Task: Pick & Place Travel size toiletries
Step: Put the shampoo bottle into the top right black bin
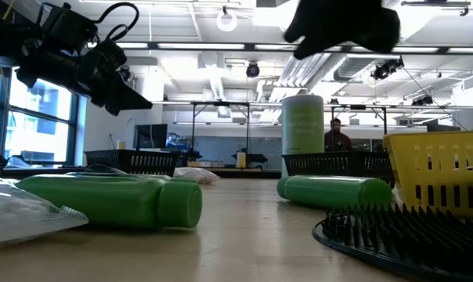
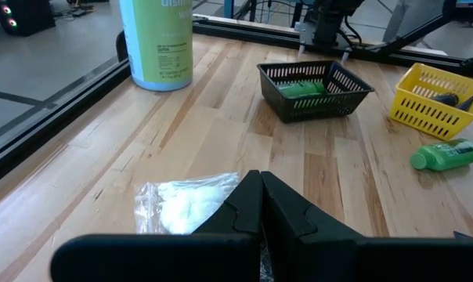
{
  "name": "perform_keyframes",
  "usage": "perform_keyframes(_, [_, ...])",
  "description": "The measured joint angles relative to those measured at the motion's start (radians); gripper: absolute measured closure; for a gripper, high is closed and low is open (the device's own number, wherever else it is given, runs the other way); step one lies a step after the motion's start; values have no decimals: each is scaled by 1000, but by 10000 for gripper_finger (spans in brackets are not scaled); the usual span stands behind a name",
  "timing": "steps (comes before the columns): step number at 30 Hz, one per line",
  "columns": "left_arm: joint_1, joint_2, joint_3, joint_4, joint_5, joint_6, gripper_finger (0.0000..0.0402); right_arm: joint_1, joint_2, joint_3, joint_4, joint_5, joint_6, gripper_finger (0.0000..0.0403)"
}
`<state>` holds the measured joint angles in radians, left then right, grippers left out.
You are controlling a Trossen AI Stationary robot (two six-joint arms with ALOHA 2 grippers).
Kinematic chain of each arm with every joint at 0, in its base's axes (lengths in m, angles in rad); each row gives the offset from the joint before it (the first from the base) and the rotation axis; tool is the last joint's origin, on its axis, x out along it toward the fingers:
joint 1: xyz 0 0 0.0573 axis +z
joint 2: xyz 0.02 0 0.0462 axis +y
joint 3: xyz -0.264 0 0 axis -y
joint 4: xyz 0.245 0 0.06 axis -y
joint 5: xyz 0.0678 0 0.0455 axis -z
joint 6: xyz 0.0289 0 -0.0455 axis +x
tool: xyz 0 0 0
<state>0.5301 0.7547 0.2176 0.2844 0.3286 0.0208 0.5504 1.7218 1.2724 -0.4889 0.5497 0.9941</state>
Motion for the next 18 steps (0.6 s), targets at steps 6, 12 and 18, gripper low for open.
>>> perform_keyframes(6, [0, 0, 0, 0, 0, 0, 402, -53, 0, 0, 73, -3, -115, 296])
perform_keyframes(12, [0, 0, 0, 0, 0, 0, 402, -108, 0, 0, 105, -3, -139, 296])
perform_keyframes(18, [0, 0, 0, 0, 0, 0, 402, -161, 0, 0, 109, -27, -77, 296])
